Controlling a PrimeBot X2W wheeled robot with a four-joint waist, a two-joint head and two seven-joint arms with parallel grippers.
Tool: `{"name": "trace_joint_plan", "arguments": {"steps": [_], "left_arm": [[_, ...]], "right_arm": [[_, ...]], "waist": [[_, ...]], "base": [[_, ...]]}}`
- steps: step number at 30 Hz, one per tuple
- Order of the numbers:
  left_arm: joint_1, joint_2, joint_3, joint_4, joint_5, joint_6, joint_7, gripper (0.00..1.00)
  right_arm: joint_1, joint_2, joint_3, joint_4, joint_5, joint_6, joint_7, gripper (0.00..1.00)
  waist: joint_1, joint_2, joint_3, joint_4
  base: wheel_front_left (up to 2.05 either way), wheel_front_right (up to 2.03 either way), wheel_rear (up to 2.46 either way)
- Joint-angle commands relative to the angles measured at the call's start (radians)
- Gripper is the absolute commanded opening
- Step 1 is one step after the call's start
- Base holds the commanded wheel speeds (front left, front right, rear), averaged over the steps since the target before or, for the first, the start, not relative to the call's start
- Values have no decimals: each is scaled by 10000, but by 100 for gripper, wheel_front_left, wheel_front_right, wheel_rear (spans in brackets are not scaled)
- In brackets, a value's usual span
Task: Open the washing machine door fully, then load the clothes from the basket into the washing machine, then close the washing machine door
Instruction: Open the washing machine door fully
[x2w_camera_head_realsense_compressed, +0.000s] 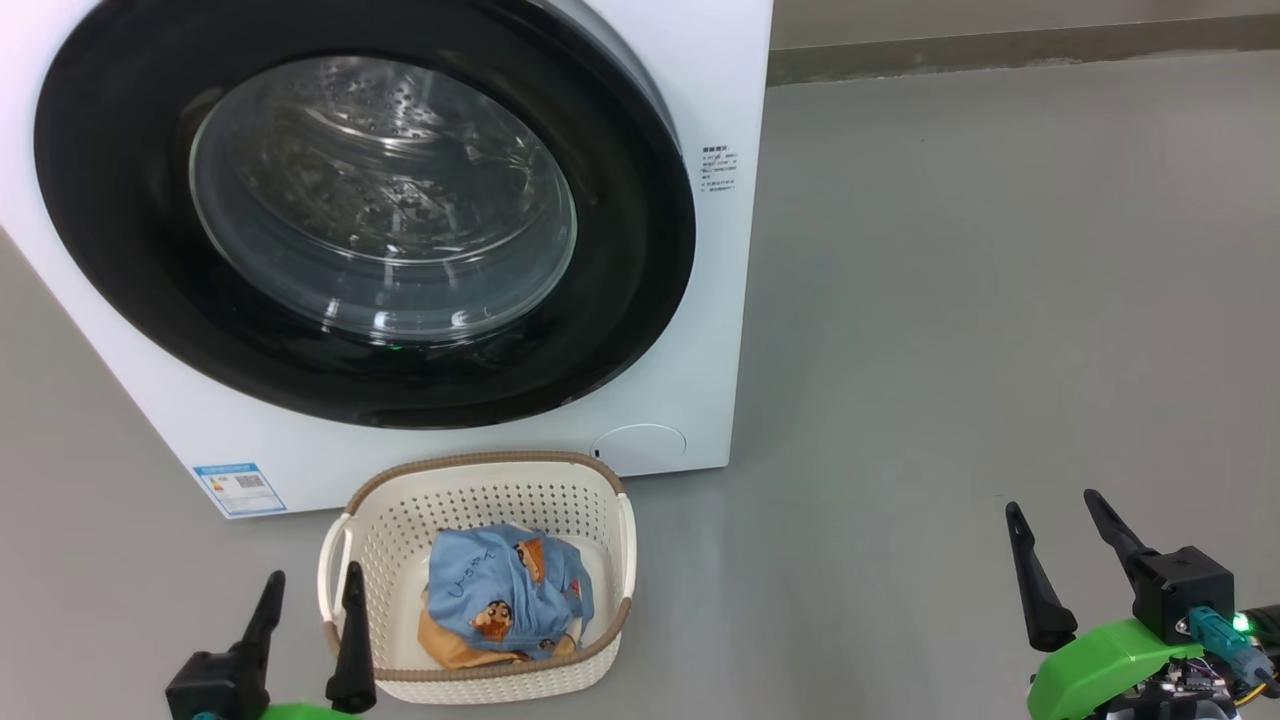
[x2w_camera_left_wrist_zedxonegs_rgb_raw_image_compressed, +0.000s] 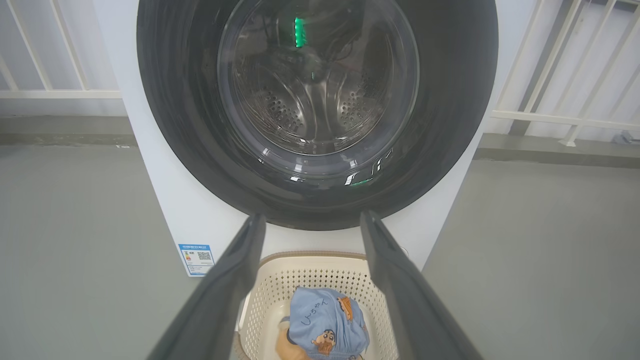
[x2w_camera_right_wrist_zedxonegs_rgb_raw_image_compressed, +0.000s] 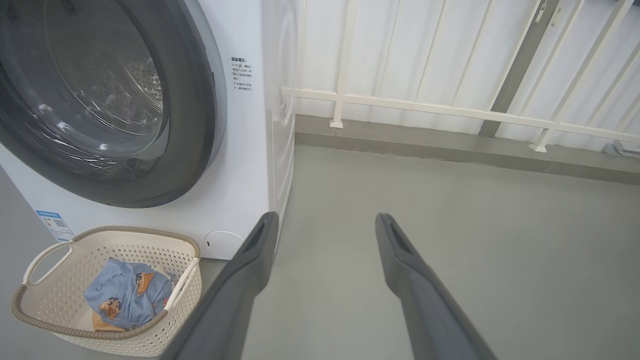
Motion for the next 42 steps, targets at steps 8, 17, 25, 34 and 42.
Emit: {"name": "trace_joint_plan", "arguments": {"steps": [8, 17, 25, 34, 42], "left_arm": [[-396, 145, 418, -249, 87, 2, -105, 100], [-411, 138, 413, -228, 114, -15, -105, 100], [-667, 18, 286, -329, 222, 41, -105, 100], [-1130, -166, 265, -442, 316, 15, -105, 100], [-1694, -268, 291, -505, 455, -93, -105, 100]], "right_arm": [[-237, -74, 143, -275, -158, 54, -129, 100], [-280, -58, 136, -210, -125, 54, -172, 100], [-643, -106, -58, -160, 139, 54, -118, 100], [-1535, -255, -566, -64, 833, 54, -19, 74], [-2966, -186, -900, 229, 2126, 54, 303, 0]], "waist": [[0, 0, 23, -36], [0, 0, 152, -46], [0, 0, 592, 152], [0, 0, 1316, 440], [0, 0, 2321, 652]], "base": [[0, 0, 0], [0, 0, 0], [0, 0, 0], [0, 0, 0], [0, 0, 0]]}}
